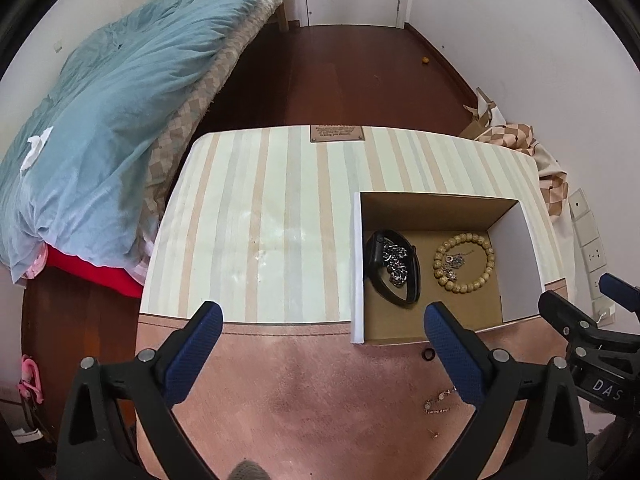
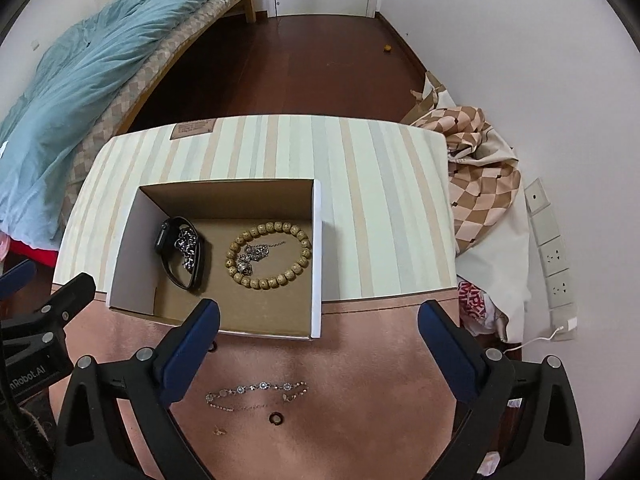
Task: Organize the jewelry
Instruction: 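Withdraw both open tools from the box back over the mat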
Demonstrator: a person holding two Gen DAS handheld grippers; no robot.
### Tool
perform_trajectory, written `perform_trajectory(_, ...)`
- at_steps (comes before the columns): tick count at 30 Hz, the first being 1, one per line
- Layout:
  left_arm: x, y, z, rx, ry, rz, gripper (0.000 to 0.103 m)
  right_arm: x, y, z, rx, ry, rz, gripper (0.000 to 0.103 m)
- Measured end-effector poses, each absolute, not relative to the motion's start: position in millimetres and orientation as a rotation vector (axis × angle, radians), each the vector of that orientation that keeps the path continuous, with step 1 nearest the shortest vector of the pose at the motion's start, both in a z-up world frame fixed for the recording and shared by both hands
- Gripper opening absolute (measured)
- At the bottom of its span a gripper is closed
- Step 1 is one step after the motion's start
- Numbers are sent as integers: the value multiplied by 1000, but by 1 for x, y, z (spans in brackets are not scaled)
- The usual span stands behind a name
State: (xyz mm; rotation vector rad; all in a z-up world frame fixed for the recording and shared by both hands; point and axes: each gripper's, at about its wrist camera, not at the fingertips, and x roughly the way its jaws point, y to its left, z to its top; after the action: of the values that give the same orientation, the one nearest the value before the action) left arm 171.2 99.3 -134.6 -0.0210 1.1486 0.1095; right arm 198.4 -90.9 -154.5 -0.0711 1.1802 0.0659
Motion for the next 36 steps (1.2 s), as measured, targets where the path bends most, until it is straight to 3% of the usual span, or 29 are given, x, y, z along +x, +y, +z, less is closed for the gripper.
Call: perform_trajectory(36,59,86,-34,-19,936,147,103,77,-95,-40,-25,945,105,101)
